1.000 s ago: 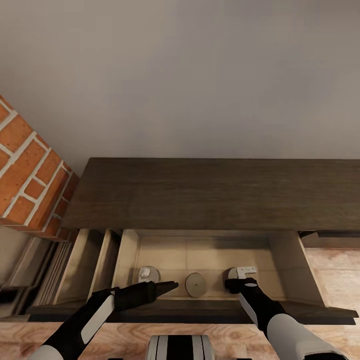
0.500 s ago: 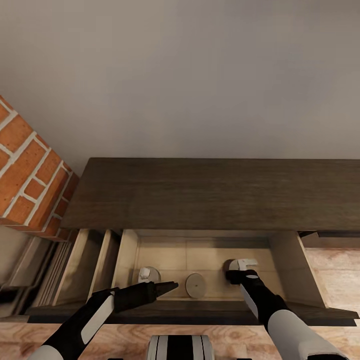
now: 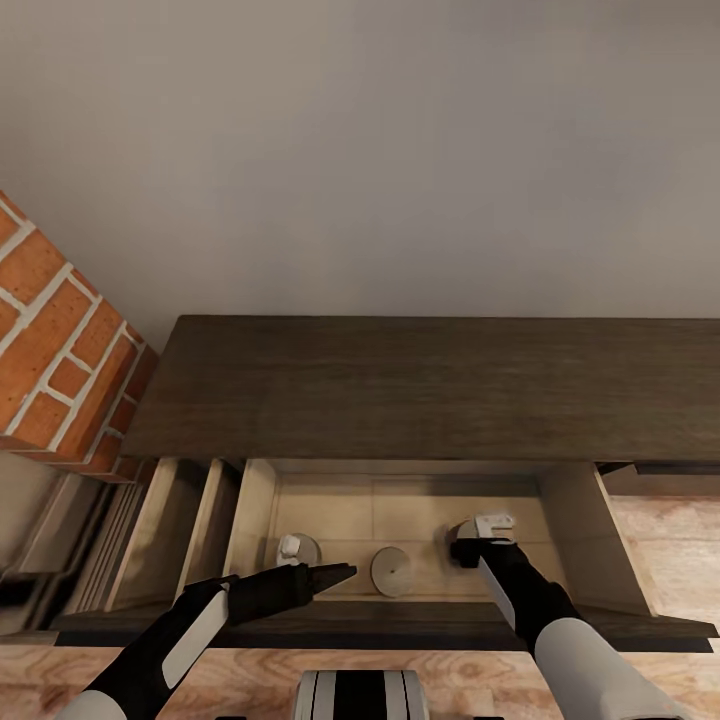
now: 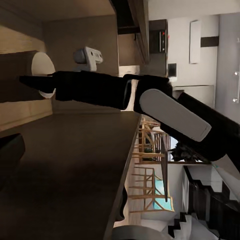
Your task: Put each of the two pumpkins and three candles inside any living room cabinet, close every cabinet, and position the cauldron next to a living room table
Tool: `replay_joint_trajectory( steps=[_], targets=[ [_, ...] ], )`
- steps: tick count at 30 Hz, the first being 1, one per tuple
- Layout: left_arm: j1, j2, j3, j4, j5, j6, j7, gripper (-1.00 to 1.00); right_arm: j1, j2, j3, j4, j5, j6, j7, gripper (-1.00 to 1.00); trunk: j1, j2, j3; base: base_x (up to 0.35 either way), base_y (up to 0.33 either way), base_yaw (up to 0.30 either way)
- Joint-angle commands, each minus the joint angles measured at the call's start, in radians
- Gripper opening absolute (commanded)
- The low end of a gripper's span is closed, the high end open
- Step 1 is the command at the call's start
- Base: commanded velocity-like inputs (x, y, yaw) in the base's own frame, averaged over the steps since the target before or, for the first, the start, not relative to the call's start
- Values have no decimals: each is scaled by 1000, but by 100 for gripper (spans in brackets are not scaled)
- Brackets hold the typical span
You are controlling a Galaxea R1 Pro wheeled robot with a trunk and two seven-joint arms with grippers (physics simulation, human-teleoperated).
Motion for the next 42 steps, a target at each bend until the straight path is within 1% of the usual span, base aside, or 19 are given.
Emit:
replay_joint_trajectory(
  steps=[1, 2, 3, 7, 14, 15, 19, 20, 22, 24, 26, 27, 29, 35, 36, 39, 40, 41, 42],
  targets=[
    [0, 0, 0, 0, 0, 0, 0, 100, 0, 0, 0, 16, -4, 11, -2, 100, 0, 0, 0, 0, 0, 0],
    [0, 0, 0, 0, 0, 0, 0, 100, 0, 0, 0, 30, -4, 16, -3, 100, 0, 0, 0, 0, 0, 0],
    [0, 0, 0, 0, 0, 0, 0, 100, 0, 1, -1, 66, -3, 20, -4, 100, 0, 0, 0, 0, 0, 0],
    [0, 0, 0, 0, 0, 0, 0, 100, 0, 1, -2, 141, -1, 14, -5, 100, 0, 0, 0, 0, 0, 0],
    [0, 0, 0, 1, -1, 0, 0, 100, 0, -1, -1, 167, 3, 1, 7, 100, 0, 0, 0, 0, 0, 0],
    [0, 0, 0, 1, -1, 0, 0, 100, 0, -3, -1, 170, 3, -6, 17, 100, 0, 0, 0, 0, 0, 0],
    [0, -1, 0, 2, -1, 0, 0, 100, -1, -6, 1, 196, 3, -85, 126, 100, 0, 0, 0, 0, 0, 0],
    [0, -1, 0, 2, -1, 0, 0, 100, 0, -6, 0, 209, 4, -93, 133, 100, 0, 0, 0, 0, 0, 0],
    [0, -1, 0, 2, -1, 0, 0, 100, 0, -5, -1, 222, 6, -99, 116, 100, 0, 0, 0, 0, 0, 0],
    [0, -1, 0, 2, -2, 0, 0, 100, 0, -2, 0, 229, 8, -123, 64, 100, 0, 0, 0, 0, 0, 0],
    [0, -1, 0, 2, -2, 0, 0, 100, 0, 1, 1, 231, 8, -167, 19, 100, 0, 0, 0, 0, 0, 0],
    [0, 0, 0, 2, -2, 0, 0, 100, 0, 2, 3, 232, 8, -199, -20, 100, 0, 0, 0, 0, 0, 0],
    [0, 0, 0, 2, -2, 0, 0, 100, -1, 3, 5, 234, 8, -226, -76, 100, 0, 0, 0, 0, 0, 0],
    [0, 0, 0, 2, -2, 0, 0, 100, 0, 1, 8, 251, 9, -240, -106, 100, 0, 0, 0, 0, 0, 0],
    [0, 0, 0, 2, -2, 0, 0, 100, 0, -2, 8, 252, 7, -238, -97, 100, 0, 0, 0, 0, 0, 0],
    [0, -1, 0, 2, -2, 0, 0, 100, -1, -5, 7, 255, 2, -234, -35, 100, 0, 0, 0, 0, 0, 0],
    [0, -1, 0, 2, -2, 0, 0, 100, -1, -3, 3, 257, 4, -234, -32, 100, 0, 0, 0, 0, 0, 0],
    [0, 0, 0, 2, -2, 0, 0, 100, -1, -2, 2, 259, 4, -234, -46, 100, 0, 0, 0, 0, 0, 0],
    [0, 0, 0, 2, -2, 0, 0, 100, -1, -1, 1, 260, 6, -236, -89, 100, 0, 0, 0, 0, 0, 0]
  ],
)
